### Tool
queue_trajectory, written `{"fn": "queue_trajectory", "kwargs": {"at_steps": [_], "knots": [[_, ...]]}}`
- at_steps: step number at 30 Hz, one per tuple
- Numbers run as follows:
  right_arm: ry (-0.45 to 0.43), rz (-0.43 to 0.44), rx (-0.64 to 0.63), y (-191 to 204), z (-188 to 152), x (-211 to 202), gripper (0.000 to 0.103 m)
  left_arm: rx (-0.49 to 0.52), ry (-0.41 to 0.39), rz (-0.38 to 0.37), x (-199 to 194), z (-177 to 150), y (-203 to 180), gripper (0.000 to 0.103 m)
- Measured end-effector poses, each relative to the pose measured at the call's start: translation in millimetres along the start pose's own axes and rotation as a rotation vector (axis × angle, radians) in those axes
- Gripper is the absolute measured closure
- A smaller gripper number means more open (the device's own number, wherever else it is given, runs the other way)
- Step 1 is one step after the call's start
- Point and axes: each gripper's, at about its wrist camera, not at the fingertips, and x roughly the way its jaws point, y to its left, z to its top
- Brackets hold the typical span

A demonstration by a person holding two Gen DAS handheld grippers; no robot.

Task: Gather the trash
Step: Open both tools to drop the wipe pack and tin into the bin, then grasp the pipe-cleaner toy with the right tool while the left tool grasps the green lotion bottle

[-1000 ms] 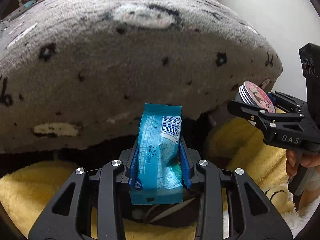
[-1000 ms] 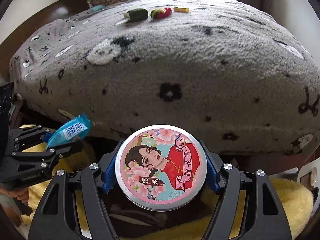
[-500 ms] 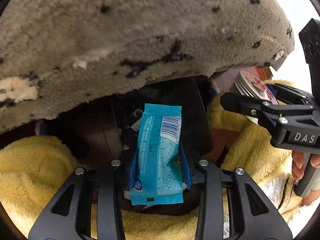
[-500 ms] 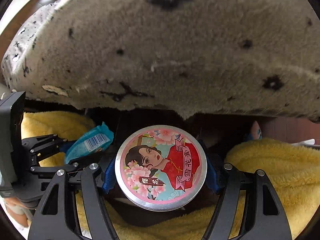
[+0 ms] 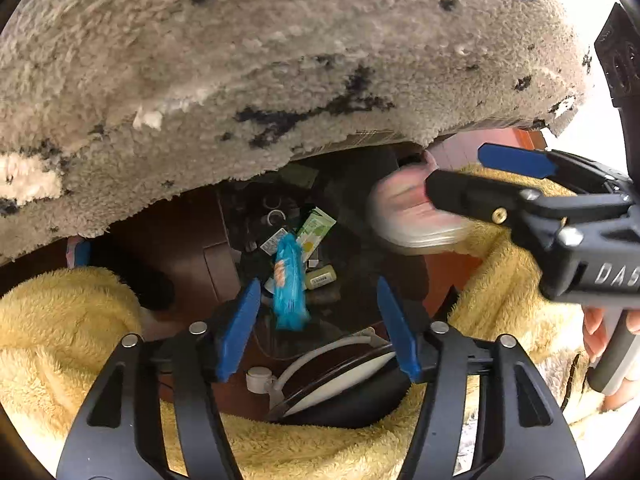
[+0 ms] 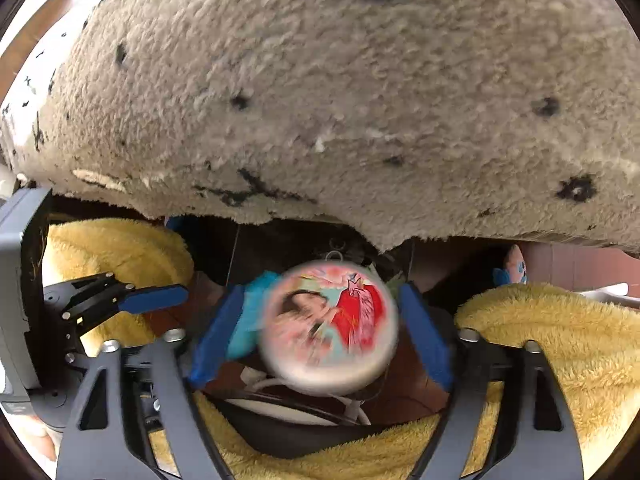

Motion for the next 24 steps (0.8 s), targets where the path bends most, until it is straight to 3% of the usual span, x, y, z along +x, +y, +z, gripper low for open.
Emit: {"fn": "queue_trajectory", "kwargs": {"at_steps": [15,24], "knots": [[-0.138,-0.037,0.047,-19.1,9.7,-49.8,0.016,0.009,-0.138,0.047,-52.8,3.0,-4.2,0.034],[-0.271,-0.084,0.020,-24.1,22.8,-99.3,0.016,0.027,-0.303,0.111,-113.9,14.5,0.6,0.031]]}}
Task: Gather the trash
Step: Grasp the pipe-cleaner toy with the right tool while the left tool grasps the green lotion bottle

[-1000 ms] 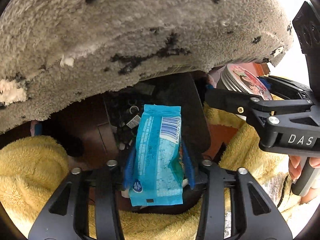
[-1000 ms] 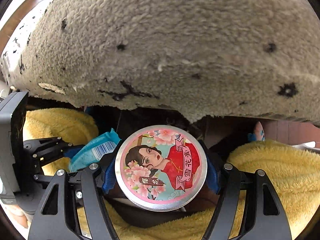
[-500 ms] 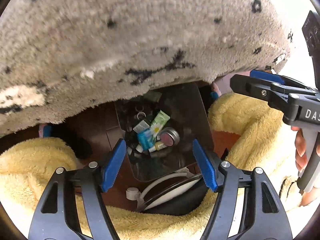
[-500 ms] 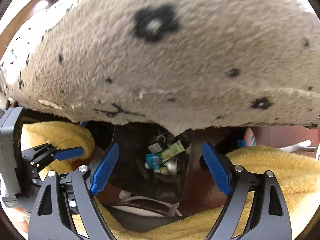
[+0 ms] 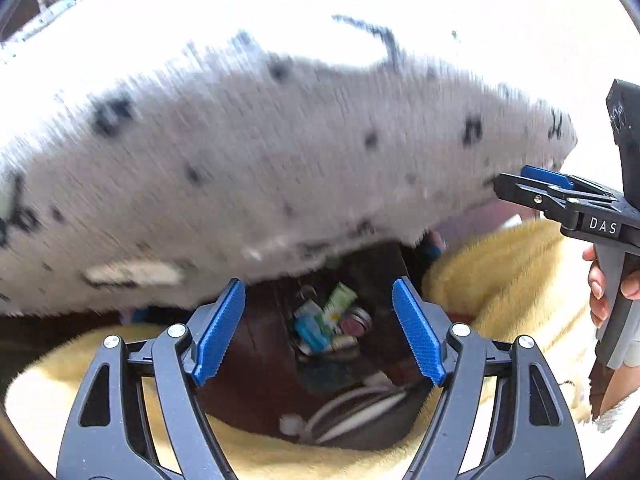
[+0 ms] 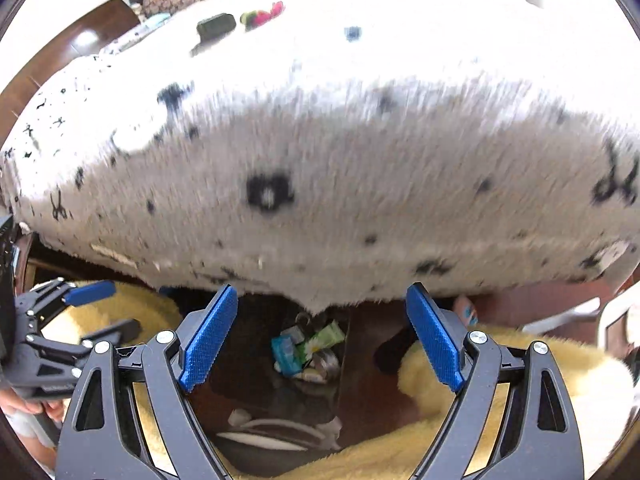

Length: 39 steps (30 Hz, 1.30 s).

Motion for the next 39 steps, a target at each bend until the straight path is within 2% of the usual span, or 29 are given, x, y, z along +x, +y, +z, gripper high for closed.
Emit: {"fn": "queue_trajectory", "kwargs": {"at_steps": [7,11,16,21,25,26,28,30,38,39], "knots": [[-0.121,-0.023,-0.059,3.3,44.4,-24.6,0.016,0.012,-0.114,0.082,-31.2,46.0,20.8,0.031],[-0.152,-0.040,-0.078,7.2,68.5,-23.6,0.016,0.014,-0.138,0.112,-30.8,72.2,30.5,0.031],[-0.169,-0.008,-0.086,16.2,107.8,-5.3,0.016,0.006,-0.149,0.133,-19.1,109.6,45.1,0.031],[-0.154,0.009,-0.098,30.7,151.3,25.9,0.018,-0.010,-0.149,0.150,-3.0,146.1,66.5,0.031],[-0.144,0.040,-0.106,47.1,182.4,51.3,0.023,-0.009,-0.152,0.151,3.8,166.8,75.6,0.031],[-0.143,0.043,-0.108,50.0,186.6,54.9,0.024,-0.005,-0.155,0.153,4.6,170.7,77.2,0.031],[-0.138,0.046,-0.128,57.4,201.4,65.4,0.032,0.000,-0.156,0.155,6.2,177.2,80.4,0.031],[-0.118,0.038,-0.125,61.0,212.6,75.8,0.036,0.002,-0.156,0.161,7.3,181.9,83.2,0.031],[-0.094,0.033,-0.113,71.4,251.6,104.0,0.036,0.014,-0.151,0.150,16.2,197.3,83.2,0.031],[-0.093,0.027,-0.118,71.5,255.0,106.2,0.041,0.015,-0.150,0.146,18.0,199.9,81.9,0.031]]}}
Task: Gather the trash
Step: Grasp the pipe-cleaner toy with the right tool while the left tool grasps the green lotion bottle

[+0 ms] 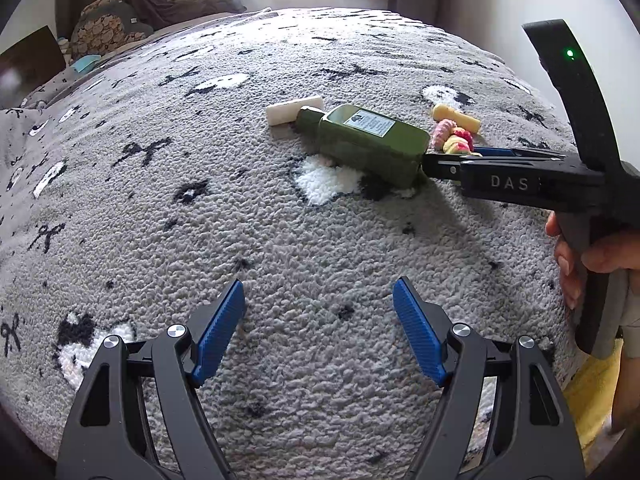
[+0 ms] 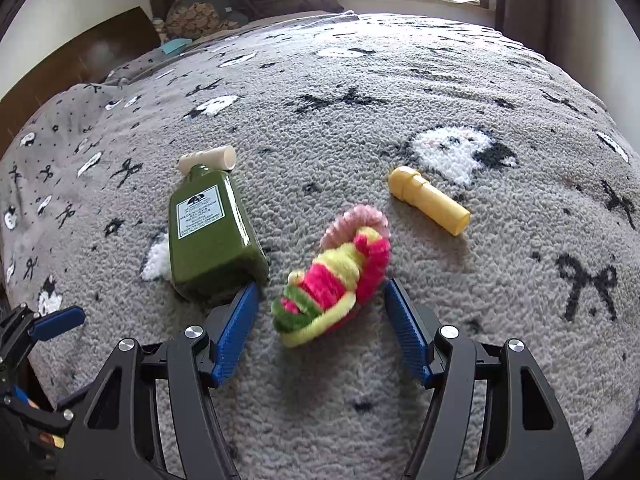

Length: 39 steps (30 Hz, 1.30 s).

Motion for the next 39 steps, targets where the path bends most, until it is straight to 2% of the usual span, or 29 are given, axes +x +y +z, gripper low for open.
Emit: {"fn": "queue_trajectory", "kwargs": {"at_steps": [2,6,11,18,29,31,33,34,39], "knots": [[0.007,-0.026,-0.024,-0.3,4.1,3.5,0.057,0.003,0.000,-0.009,3.4,5.1,-3.8,0.031],[0.002,-0.021,-0.080,-6.3,1.1,-0.3,0.063,0.011,-0.007,-0.025,9.0,18.9,-14.0,0.027],[-0.030,-0.032,-0.097,-22.6,-15.3,-25.4,0.064,0.015,-0.019,-0.054,19.0,41.9,-28.5,0.025],[-0.055,-0.056,-0.097,-49.1,-39.5,-53.8,0.064,-0.083,0.009,-0.155,48.6,74.6,-39.6,0.021],[-0.072,-0.021,-0.084,-68.3,-54.8,-67.5,0.064,-0.137,0.040,-0.068,96.7,121.9,-42.9,0.019],[-0.075,-0.029,-0.085,-68.1,-54.7,-67.6,0.064,-0.126,0.054,-0.045,102.4,126.7,-43.8,0.021],[-0.080,-0.041,-0.089,-67.6,-53.7,-67.7,0.064,-0.100,0.065,-0.005,105.4,127.7,-45.3,0.039],[-0.082,-0.043,-0.089,-66.9,-54.4,-68.1,0.064,-0.088,0.065,0.009,105.1,127.4,-45.4,0.043],[-0.092,-0.045,-0.073,-66.9,-58.5,-76.6,0.064,-0.044,0.062,0.013,92.7,112.7,-45.9,0.051]]}}
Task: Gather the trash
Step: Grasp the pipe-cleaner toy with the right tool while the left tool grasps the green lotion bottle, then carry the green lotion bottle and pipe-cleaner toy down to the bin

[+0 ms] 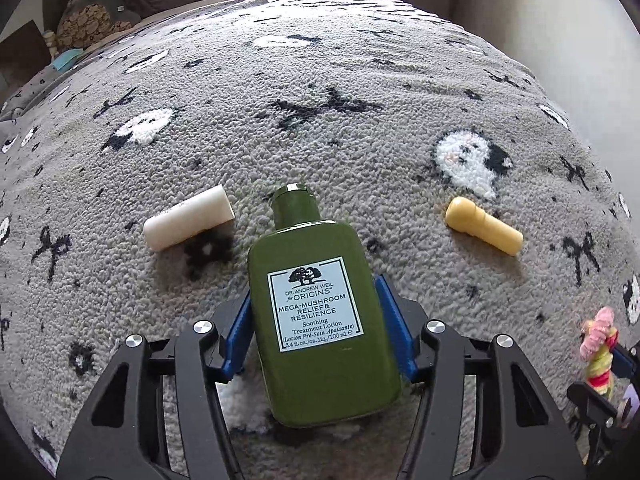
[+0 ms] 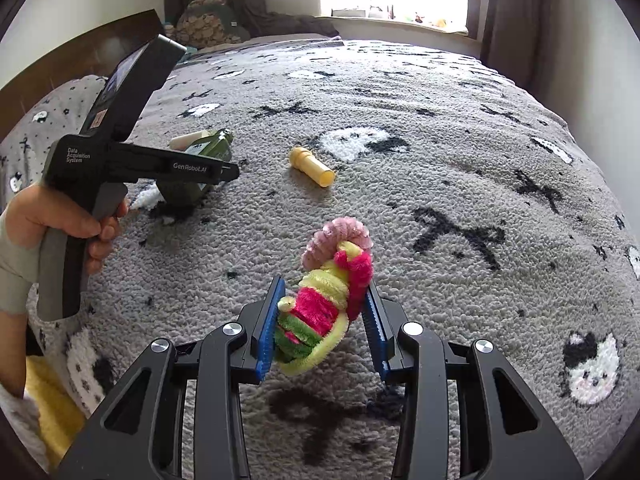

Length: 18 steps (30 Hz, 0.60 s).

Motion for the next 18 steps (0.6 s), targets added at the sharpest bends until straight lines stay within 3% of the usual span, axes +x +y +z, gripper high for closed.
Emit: {"fn": "queue_trajectory", "kwargs": {"at_steps": [10,18], "knots": [[0.011,-0.029,-0.001,5.2,-23.3,-30.3,0.064,0.107,-0.020,-0.047,-55.2,-78.2,-12.4,0.054],[-0.031,-0.037,-0.006,19.2,-47.6,-73.9,0.064,0.120,-0.125,-0.066,-128.7,-123.6,-19.9,0.054]]}}
